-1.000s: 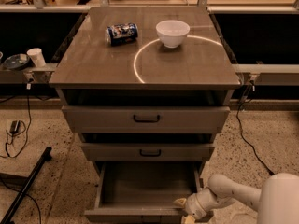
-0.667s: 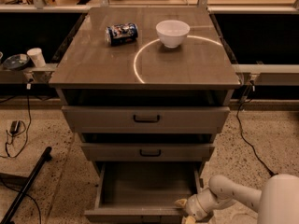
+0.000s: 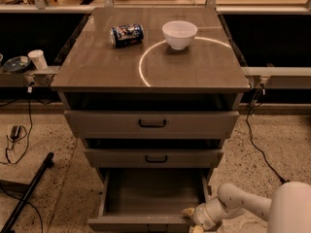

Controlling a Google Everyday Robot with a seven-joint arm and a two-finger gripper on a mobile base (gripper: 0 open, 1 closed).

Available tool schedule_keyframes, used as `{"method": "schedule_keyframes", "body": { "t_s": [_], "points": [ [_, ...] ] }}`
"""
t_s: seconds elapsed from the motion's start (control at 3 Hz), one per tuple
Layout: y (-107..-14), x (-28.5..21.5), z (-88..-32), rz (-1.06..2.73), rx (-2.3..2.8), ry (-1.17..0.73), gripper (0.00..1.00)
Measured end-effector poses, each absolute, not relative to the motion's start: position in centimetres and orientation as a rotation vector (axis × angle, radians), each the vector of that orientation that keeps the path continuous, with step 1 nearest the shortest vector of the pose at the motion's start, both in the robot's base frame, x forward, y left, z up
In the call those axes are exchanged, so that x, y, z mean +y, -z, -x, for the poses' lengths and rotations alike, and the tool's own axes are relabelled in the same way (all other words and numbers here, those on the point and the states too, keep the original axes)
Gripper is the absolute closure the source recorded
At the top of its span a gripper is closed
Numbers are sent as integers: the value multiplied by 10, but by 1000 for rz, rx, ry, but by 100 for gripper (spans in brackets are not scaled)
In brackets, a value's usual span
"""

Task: Close bottom drawer

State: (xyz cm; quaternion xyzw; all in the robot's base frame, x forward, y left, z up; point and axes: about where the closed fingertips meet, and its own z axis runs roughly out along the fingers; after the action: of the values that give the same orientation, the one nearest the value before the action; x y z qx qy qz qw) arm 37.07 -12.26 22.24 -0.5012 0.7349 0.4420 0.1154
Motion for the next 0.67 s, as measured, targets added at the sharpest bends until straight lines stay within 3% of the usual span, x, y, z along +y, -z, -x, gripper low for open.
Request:
{"method": "schedule_keyframes", "body": {
  "t_s": [0.67],
  "points": [
    [-222,-119,-373,1434,2128,-1150,0]
  ]
}}
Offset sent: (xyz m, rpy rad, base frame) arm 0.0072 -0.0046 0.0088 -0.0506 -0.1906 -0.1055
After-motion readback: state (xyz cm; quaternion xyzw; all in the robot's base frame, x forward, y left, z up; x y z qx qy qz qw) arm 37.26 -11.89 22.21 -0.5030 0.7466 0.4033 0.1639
